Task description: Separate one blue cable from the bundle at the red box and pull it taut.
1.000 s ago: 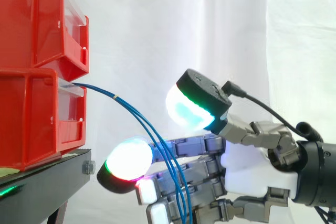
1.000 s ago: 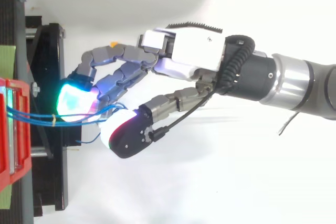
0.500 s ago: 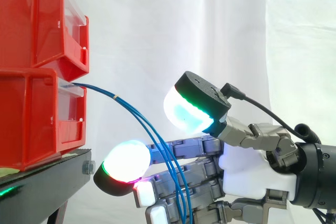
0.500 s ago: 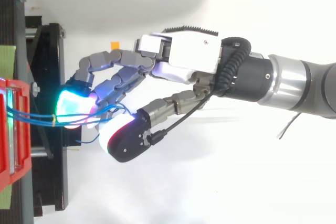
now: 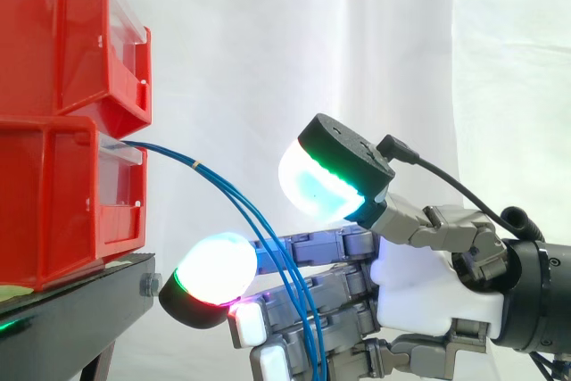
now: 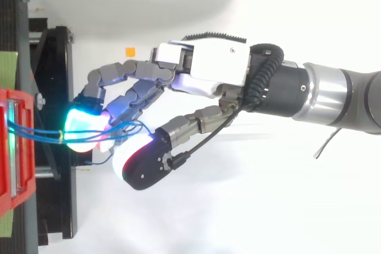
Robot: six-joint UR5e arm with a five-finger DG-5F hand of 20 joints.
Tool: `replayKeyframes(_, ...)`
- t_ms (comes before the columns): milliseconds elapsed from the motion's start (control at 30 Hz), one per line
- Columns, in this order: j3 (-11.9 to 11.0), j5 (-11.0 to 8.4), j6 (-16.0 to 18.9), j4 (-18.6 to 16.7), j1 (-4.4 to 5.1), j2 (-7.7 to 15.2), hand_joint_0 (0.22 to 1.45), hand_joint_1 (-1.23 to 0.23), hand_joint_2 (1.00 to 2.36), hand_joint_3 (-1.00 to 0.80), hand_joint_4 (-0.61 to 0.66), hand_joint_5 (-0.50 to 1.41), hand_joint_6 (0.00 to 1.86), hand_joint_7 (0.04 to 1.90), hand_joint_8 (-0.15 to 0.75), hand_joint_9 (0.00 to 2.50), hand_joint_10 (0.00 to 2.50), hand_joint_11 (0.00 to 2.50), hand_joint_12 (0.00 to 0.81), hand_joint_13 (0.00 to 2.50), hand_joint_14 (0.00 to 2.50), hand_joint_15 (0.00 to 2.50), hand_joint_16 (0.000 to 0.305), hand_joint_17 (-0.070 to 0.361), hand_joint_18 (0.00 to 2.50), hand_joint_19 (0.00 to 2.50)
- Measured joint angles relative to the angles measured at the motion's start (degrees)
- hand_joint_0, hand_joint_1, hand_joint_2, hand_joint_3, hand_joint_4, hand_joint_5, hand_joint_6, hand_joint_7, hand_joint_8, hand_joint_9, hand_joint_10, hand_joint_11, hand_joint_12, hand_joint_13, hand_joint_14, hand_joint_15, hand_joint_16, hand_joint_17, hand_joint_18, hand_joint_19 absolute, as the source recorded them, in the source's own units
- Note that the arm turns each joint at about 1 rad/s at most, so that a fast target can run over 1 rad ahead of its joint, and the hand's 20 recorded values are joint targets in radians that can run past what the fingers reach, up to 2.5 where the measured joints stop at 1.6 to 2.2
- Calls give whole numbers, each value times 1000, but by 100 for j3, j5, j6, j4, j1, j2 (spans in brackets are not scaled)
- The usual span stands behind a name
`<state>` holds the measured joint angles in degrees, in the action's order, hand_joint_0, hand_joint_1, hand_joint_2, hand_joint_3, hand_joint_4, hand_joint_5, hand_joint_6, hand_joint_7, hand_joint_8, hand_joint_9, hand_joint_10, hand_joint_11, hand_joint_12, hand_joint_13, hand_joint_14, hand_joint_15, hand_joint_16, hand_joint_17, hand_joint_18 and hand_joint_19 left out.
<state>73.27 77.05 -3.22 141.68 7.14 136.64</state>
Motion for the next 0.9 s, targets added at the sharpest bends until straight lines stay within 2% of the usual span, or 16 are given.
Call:
replayKeyframes(300, -54, 12, 27, 32, -1, -3, 590, -668, 1006, -418, 207, -183, 537, 1107, 318, 773, 9, 865, 370, 986, 22, 769, 40, 89, 724, 655)
replayKeyframes(900, -249, 179, 100, 172, -44, -6, 596, -665, 1006, -413, 202, -180, 551, 1091, 321, 788, 12, 873, 368, 1020, 21, 796, 39, 87, 728, 654)
